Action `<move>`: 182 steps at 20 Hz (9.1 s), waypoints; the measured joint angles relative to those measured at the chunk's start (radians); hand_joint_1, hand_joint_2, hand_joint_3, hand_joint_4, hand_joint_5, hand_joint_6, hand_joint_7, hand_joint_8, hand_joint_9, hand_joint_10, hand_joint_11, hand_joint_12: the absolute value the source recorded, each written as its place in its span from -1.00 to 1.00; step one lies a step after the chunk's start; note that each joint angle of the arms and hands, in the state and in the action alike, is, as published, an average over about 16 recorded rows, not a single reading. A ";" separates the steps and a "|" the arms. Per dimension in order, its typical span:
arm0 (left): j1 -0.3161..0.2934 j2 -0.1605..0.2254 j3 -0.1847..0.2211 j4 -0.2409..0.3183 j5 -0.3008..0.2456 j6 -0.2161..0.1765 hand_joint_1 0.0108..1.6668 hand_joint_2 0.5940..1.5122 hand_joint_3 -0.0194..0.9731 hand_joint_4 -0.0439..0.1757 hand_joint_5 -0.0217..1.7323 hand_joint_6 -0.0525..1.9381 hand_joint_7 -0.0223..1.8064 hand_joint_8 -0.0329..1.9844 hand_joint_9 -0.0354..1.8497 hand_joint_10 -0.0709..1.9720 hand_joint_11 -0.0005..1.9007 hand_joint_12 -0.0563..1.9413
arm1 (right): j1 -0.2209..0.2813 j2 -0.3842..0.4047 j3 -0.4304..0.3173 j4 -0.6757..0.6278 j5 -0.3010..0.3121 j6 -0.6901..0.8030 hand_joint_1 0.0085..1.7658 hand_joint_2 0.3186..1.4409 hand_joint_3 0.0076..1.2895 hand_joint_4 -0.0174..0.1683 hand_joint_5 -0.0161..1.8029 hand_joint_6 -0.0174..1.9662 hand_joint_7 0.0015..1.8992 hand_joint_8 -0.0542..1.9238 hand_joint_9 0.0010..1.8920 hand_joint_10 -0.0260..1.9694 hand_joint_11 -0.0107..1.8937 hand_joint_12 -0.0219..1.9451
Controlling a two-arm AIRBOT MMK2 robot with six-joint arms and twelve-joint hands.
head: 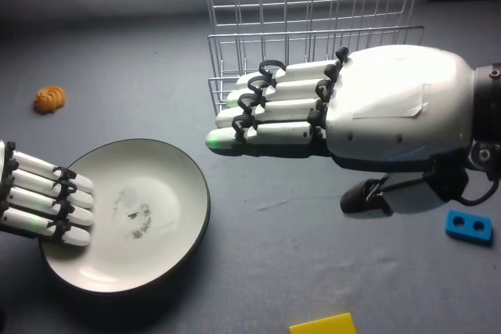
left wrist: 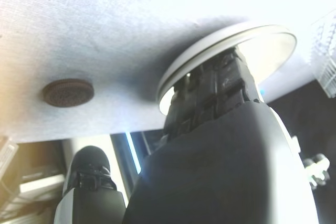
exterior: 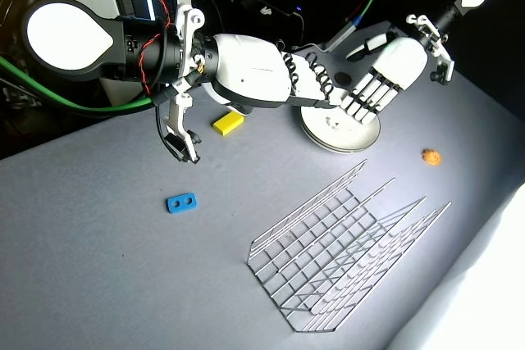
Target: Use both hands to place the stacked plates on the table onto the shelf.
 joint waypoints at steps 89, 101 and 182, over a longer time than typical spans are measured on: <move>-0.354 0.125 -0.033 0.042 0.032 -0.283 -1.00 0.07 -0.92 -0.58 -0.95 -0.93 -0.96 -0.98 -0.94 -0.92 -0.99 -0.94 | 0.290 -0.193 0.133 0.155 -0.082 0.365 0.49 0.30 -0.99 -0.84 -0.06 0.16 -0.03 0.08 -0.04 0.23 -0.17 0.40; -0.246 0.091 -0.041 0.050 0.054 -0.234 -0.99 0.09 -0.92 -0.58 -0.95 -0.93 -0.96 -0.98 -0.94 -0.92 -0.99 -0.94 | 0.343 -0.144 0.204 0.408 -0.187 0.509 0.52 0.30 -0.99 -0.88 -0.08 0.16 -0.05 0.10 -0.06 0.26 -0.21 0.42; 0.052 0.020 -0.037 -0.027 0.188 -0.197 -0.99 0.08 -0.92 -0.65 -0.99 -0.98 -0.98 -0.98 -0.99 -0.98 -0.97 -0.92 | 0.113 -0.331 0.618 0.570 -0.154 0.444 0.05 0.23 -0.99 -0.87 -0.79 -0.96 -0.80 -0.94 -0.80 -0.92 -0.93 -0.44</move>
